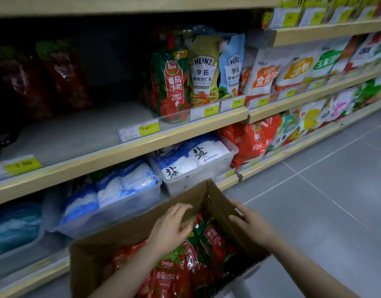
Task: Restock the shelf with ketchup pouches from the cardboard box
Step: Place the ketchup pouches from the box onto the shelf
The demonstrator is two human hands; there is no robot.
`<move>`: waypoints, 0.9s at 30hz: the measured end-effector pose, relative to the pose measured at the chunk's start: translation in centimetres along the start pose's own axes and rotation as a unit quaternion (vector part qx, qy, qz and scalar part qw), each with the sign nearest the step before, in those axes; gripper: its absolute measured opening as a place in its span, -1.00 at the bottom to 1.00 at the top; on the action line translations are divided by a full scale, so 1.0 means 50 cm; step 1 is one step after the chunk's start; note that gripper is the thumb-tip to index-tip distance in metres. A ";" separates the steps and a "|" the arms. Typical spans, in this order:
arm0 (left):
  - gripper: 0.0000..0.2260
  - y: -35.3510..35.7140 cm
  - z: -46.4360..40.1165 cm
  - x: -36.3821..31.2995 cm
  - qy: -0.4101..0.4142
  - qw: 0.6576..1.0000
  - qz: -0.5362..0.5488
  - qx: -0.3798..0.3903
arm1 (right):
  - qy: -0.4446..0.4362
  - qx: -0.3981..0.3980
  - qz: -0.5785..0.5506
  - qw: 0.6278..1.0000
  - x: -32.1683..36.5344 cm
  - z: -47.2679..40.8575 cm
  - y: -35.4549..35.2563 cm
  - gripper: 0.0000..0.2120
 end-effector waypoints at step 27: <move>-0.90 0.267 -0.096 0.279 -0.335 0.887 0.307 -0.083 | 0.015 -0.031 0.049 0.998 -0.063 -0.029 0.020 -0.56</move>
Point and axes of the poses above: each hand's wrist, its own z-axis away from the middle knuckle, its own y-axis out of the palm, x = y × z, the point moved 8 cm from there along -z, towards the middle knuckle, and after that the axes turned 15 degrees about z, right-handed, at the moved point
